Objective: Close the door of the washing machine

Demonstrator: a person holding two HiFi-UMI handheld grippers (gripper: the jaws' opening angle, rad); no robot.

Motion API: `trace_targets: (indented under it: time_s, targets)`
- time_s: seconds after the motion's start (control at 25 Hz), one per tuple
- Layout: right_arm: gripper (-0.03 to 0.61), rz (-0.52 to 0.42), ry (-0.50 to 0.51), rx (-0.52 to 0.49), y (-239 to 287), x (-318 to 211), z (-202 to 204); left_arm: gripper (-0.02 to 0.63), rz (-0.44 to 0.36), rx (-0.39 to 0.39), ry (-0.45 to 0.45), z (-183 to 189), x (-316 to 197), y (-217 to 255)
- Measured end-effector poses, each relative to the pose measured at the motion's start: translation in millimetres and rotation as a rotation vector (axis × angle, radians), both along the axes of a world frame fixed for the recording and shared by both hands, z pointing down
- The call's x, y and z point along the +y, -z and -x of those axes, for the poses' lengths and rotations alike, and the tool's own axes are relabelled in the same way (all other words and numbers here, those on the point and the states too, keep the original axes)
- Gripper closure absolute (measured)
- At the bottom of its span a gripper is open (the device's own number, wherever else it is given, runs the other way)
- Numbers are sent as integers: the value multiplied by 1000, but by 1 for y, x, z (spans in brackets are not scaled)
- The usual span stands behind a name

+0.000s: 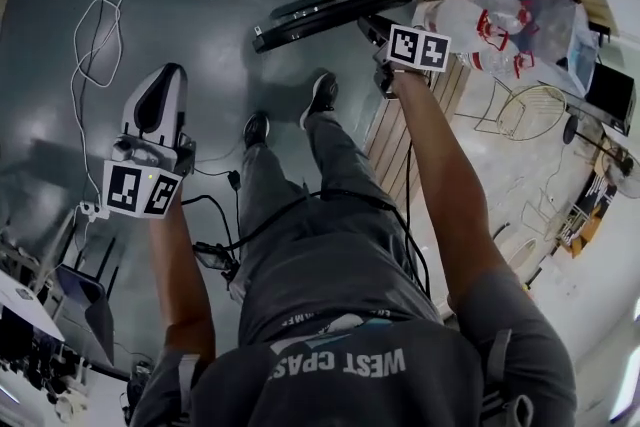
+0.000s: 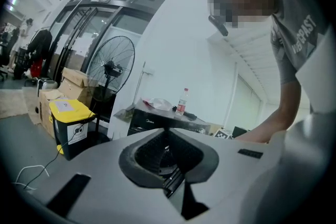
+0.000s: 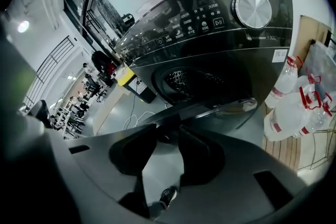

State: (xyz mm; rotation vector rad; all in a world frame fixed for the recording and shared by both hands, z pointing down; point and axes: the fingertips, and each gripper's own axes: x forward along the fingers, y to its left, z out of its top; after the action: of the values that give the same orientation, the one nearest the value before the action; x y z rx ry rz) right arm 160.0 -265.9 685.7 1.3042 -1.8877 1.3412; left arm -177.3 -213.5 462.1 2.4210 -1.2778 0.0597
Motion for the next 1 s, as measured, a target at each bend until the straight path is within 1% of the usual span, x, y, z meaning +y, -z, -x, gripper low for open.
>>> trace_targets:
  time_s: [0.32,0.4,0.48,0.56,0.8,1.0]
  targets:
    - [434,-18,-3,73,-3,-29,6,577,5,-1,59,20,7,-4]
    - [464,-12,-2,101,-7,-33,2,577,5,-2,75,24,8,-4]
    - [474,-7,-10,120,-11,-38,-3,577,2,-3,90,28,9,-3]
    - [474,-9,-17,122,-13,-43,-6,577,0,-5,103,33,10,-2]
    - [477,-17,16,135,-9,-58,-2,577,-2,-10,142,47,16,1]
    - [479,-19,22,141,-9,-69,-1,577,-3,-15,166,53,18,2]
